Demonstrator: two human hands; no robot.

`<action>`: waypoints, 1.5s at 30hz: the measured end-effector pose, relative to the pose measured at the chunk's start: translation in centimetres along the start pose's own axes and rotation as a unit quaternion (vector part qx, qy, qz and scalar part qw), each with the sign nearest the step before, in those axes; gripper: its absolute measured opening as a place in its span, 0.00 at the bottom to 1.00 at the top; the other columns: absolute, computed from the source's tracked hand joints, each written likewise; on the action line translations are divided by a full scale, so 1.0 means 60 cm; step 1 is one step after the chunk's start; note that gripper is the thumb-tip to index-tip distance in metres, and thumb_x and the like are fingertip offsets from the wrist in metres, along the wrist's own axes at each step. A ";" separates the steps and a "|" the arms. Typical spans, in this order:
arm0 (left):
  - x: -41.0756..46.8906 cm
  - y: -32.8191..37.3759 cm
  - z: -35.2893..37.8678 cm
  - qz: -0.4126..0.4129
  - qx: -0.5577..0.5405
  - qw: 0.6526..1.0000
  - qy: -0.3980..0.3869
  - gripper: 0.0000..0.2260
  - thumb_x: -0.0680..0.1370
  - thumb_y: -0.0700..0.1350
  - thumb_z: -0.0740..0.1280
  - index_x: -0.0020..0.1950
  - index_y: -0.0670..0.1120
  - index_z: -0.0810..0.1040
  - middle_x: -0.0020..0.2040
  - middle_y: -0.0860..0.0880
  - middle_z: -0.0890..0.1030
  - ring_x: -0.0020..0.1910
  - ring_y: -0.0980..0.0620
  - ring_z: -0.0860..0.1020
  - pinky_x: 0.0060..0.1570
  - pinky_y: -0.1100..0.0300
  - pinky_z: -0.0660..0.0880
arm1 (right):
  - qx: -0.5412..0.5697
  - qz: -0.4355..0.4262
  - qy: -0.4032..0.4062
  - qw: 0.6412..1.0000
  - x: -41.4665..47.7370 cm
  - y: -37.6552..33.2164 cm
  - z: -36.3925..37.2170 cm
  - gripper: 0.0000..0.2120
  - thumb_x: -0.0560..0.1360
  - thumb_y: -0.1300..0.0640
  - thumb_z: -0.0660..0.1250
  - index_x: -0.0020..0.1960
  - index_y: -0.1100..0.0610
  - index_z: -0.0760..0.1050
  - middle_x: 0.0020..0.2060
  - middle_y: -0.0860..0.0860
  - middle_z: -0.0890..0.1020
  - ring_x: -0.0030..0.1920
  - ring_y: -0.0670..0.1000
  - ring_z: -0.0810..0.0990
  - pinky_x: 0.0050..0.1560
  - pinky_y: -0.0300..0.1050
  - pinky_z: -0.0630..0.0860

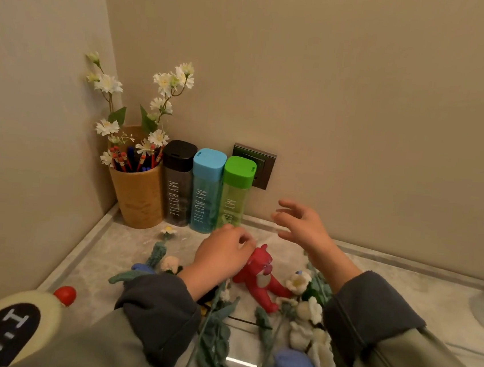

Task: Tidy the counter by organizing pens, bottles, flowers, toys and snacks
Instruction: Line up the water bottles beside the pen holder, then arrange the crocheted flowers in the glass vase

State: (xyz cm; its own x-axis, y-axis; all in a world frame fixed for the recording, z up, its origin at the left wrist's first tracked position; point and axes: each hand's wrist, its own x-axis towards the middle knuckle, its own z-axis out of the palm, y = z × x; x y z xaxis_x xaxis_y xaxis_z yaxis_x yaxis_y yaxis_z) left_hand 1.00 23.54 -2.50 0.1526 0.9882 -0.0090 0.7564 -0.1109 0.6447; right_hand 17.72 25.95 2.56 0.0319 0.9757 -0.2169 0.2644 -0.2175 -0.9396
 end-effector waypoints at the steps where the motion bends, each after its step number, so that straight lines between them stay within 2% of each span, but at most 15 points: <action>1: -0.005 0.009 0.001 0.015 -0.020 1.000 0.005 0.09 0.77 0.55 0.61 0.52 0.56 0.79 0.54 0.53 0.76 0.54 0.53 0.75 0.56 0.53 0.73 | 0.003 -0.004 0.001 1.000 -0.018 0.003 -0.008 0.18 0.76 0.60 0.68 0.65 0.55 0.72 0.56 0.52 0.80 0.57 0.50 0.79 0.58 0.51 0.78; 5: -0.041 0.054 0.008 0.049 -0.146 0.988 -0.006 0.04 0.77 0.49 0.64 0.49 0.57 0.77 0.48 0.57 0.78 0.45 0.63 0.78 0.49 0.66 0.75 | 0.020 -0.020 0.018 0.999 -0.086 0.018 -0.034 0.12 0.77 0.59 0.66 0.60 0.52 0.75 0.54 0.50 0.81 0.55 0.47 0.80 0.54 0.47 0.79; 9: -0.090 0.092 0.033 0.042 -0.262 0.959 -0.097 0.06 0.78 0.47 0.64 0.51 0.57 0.77 0.50 0.53 0.81 0.43 0.58 0.82 0.42 0.55 0.81 | 0.041 -0.033 0.053 0.997 -0.150 0.038 -0.066 0.10 0.77 0.60 0.67 0.58 0.53 0.78 0.53 0.51 0.82 0.55 0.49 0.81 0.51 0.46 0.80; 11: -0.109 0.105 0.051 0.050 -0.256 0.958 -0.122 0.06 0.78 0.47 0.65 0.52 0.57 0.77 0.51 0.56 0.81 0.48 0.58 0.81 0.49 0.53 0.80 | 0.046 -0.032 0.079 0.995 -0.182 0.057 -0.088 0.11 0.77 0.61 0.67 0.59 0.55 0.78 0.53 0.52 0.83 0.54 0.50 0.82 0.50 0.44 0.80; 14: -0.133 0.131 0.085 0.064 -0.233 0.962 -0.131 0.07 0.78 0.47 0.66 0.54 0.56 0.78 0.52 0.59 0.81 0.53 0.62 0.78 0.58 0.58 0.75 | 0.047 -0.021 0.103 0.993 -0.223 0.092 -0.129 0.09 0.78 0.62 0.66 0.57 0.55 0.78 0.52 0.53 0.83 0.53 0.50 0.82 0.51 0.45 0.79; 17: -0.164 0.165 0.129 0.058 -0.243 0.956 -0.155 0.08 0.78 0.47 0.66 0.53 0.59 0.76 0.52 0.59 0.80 0.53 0.62 0.78 0.58 0.62 0.75 | 0.044 -0.012 0.119 0.992 -0.261 0.129 -0.173 0.08 0.78 0.60 0.66 0.56 0.52 0.78 0.51 0.50 0.83 0.53 0.48 0.82 0.52 0.45 0.81; 21: -0.199 0.209 0.193 0.040 -0.245 0.958 -0.142 0.09 0.77 0.47 0.66 0.55 0.60 0.74 0.52 0.60 0.78 0.52 0.64 0.76 0.50 0.71 0.71 | 0.022 -0.009 0.147 0.989 -0.310 0.171 -0.236 0.08 0.77 0.60 0.67 0.54 0.50 0.78 0.51 0.49 0.83 0.51 0.46 0.82 0.49 0.42 0.80; 25: -0.220 0.255 0.248 0.035 -0.237 0.961 -0.136 0.12 0.77 0.43 0.66 0.56 0.58 0.72 0.55 0.55 0.78 0.55 0.59 0.76 0.55 0.66 0.71 | 0.018 0.004 0.158 0.987 -0.356 0.203 -0.299 0.08 0.77 0.61 0.67 0.53 0.50 0.79 0.51 0.49 0.83 0.52 0.47 0.82 0.54 0.47 0.80; 29: -0.229 0.309 0.296 0.043 -0.248 0.959 -0.131 0.13 0.77 0.43 0.66 0.56 0.61 0.72 0.57 0.56 0.77 0.55 0.63 0.76 0.54 0.67 0.71 | 0.025 0.007 0.168 0.985 -0.389 0.227 -0.362 0.10 0.76 0.64 0.67 0.56 0.56 0.79 0.50 0.51 0.83 0.50 0.43 0.81 0.51 0.39 0.79; 31: -0.229 0.334 0.318 0.061 -0.229 0.964 -0.118 0.13 0.76 0.46 0.66 0.56 0.63 0.71 0.56 0.59 0.76 0.57 0.62 0.75 0.55 0.66 0.71 | 0.018 0.005 0.168 0.986 -0.406 0.238 -0.392 0.10 0.76 0.63 0.67 0.56 0.55 0.79 0.49 0.48 0.83 0.51 0.43 0.81 0.52 0.38 0.79; 34: -0.231 0.363 0.338 0.068 -0.192 0.975 -0.092 0.15 0.76 0.50 0.65 0.61 0.63 0.69 0.60 0.61 0.73 0.61 0.61 0.71 0.56 0.65 0.68 | 0.006 0.012 0.160 0.987 -0.423 0.254 -0.431 0.10 0.76 0.62 0.68 0.57 0.55 0.79 0.52 0.50 0.82 0.54 0.46 0.80 0.58 0.46 0.78; 37: -0.231 0.373 0.350 0.052 -0.041 0.997 -0.027 0.22 0.75 0.53 0.66 0.69 0.56 0.67 0.67 0.53 0.69 0.67 0.52 0.67 0.67 0.54 0.65 | -0.010 0.010 0.148 0.989 -0.430 0.270 -0.453 0.10 0.76 0.61 0.68 0.56 0.54 0.79 0.52 0.50 0.82 0.55 0.46 0.80 0.58 0.46 0.78; 39: -0.231 0.366 0.348 0.025 0.074 0.997 -0.010 0.27 0.75 0.55 0.64 0.72 0.55 0.62 0.72 0.50 0.63 0.72 0.48 0.61 0.72 0.45 0.57 | -0.017 0.004 0.127 0.992 -0.427 0.275 -0.454 0.09 0.76 0.61 0.68 0.56 0.54 0.79 0.51 0.50 0.82 0.54 0.47 0.80 0.57 0.46 0.79; 41: -0.233 0.354 0.342 -0.021 0.121 0.992 -0.013 0.29 0.76 0.56 0.63 0.74 0.54 0.58 0.75 0.49 0.59 0.74 0.47 0.55 0.73 0.42 0.51 | -0.021 0.001 0.098 0.995 -0.421 0.276 -0.448 0.09 0.76 0.61 0.68 0.56 0.54 0.79 0.52 0.50 0.82 0.55 0.48 0.80 0.57 0.48 0.79; 45: -0.235 0.328 0.328 -0.064 0.131 0.989 -0.012 0.29 0.76 0.50 0.64 0.75 0.49 0.57 0.74 0.45 0.59 0.73 0.44 0.59 0.71 0.49 0.61 | -0.044 -0.021 0.039 0.998 -0.402 0.269 -0.425 0.10 0.77 0.60 0.66 0.58 0.52 0.78 0.53 0.48 0.81 0.53 0.44 0.79 0.54 0.39 0.77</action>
State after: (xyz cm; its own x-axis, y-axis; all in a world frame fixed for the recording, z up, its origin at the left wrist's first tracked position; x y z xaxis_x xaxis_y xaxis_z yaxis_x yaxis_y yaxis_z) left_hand 26.26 5.36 -4.75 0.0576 0.9935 -0.0978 0.9089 -0.0117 0.4169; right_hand 45.79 -0.38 -0.59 0.0927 0.9839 -0.1530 0.3503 -0.1761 -0.9199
